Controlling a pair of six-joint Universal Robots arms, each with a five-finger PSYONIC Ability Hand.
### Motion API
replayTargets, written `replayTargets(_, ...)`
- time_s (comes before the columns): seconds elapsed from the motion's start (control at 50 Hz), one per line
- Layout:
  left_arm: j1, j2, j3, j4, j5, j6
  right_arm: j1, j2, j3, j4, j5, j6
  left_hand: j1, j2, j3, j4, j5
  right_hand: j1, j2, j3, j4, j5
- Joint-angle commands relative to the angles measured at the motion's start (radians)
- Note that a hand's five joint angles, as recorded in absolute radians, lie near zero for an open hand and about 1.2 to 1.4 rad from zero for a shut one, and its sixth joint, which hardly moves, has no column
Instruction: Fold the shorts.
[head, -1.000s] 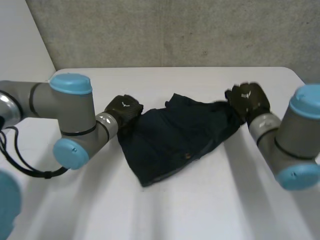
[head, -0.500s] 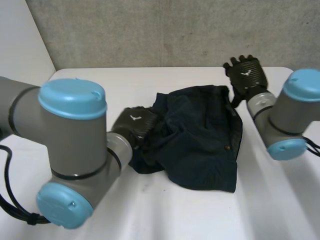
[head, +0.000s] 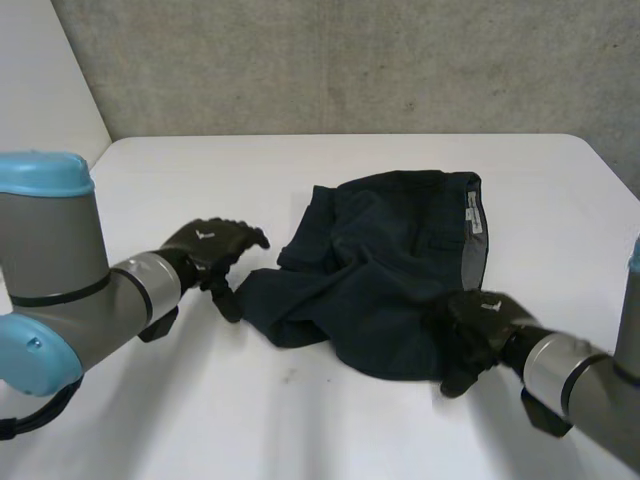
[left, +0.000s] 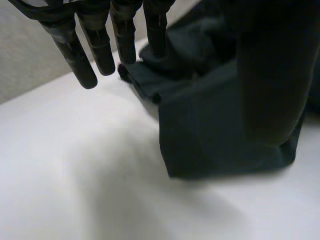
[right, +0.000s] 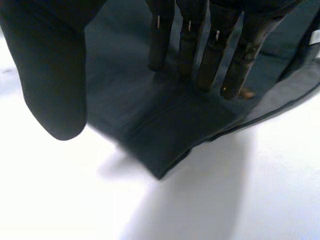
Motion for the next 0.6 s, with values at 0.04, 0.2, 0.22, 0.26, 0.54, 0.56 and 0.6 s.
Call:
replayTargets(0.04, 0.017, -0.118, 0.016, 0.039, 0.02, 0.101, 0.04, 0.065, 0.075, -0.253, 0.034, -0.01, 0.093, 0.071, 0.073, 0.072, 0.069, 0.172, 0.093, 0.093, 0.094, 0.119)
replayTargets(0.2, 0.002, -0.159, 0.043, 0.054, 0.012, 0.103, 0.053, 0.142, 0.055, -0.301, 0.094, -0.062, 0.14, 0.118, 0.12, 0.119, 0.116, 0.219, 0.14, 0.14, 0.141, 0.165)
replayTargets(0.22, -0.001, -0.159, 0.045, 0.054, 0.012, 0.103, 0.056, 0.145, 0.055, -0.304, 0.099, -0.07, 0.146, 0.124, 0.126, 0.125, 0.122, 0.231, 0.152, 0.152, 0.153, 0.177)
replayTargets(0.26, -0.006, -0.161, 0.05, 0.056, 0.012, 0.101, 0.057, 0.154, 0.053, -0.318, 0.113, -0.093, 0.175, 0.153, 0.155, 0.154, 0.151, 0.298, 0.219, 0.219, 0.22, 0.245)
replayTargets(0.54, -0.052, -0.179, 0.073, 0.091, 0.003, 0.086, 0.059, 0.125, 0.035, -0.398, 0.177, -0.108, 0.985, 0.963, 0.965, 0.964, 0.961, 0.955, 0.876, 0.876, 0.877, 0.902)
replayTargets(0.56, -0.055, -0.179, 0.073, 0.091, 0.001, 0.086, 0.057, 0.115, 0.03, -0.398, 0.18, -0.108, 1.044, 1.021, 1.024, 1.023, 1.02, 0.955, 0.876, 0.876, 0.877, 0.902)
replayTargets(0.6, -0.066, -0.176, 0.068, 0.091, 0.001, 0.086, 0.054, 0.079, 0.009, -0.384, 0.182, -0.108, 1.091, 1.069, 1.071, 1.07, 1.067, 0.955, 0.876, 0.876, 0.877, 0.902)
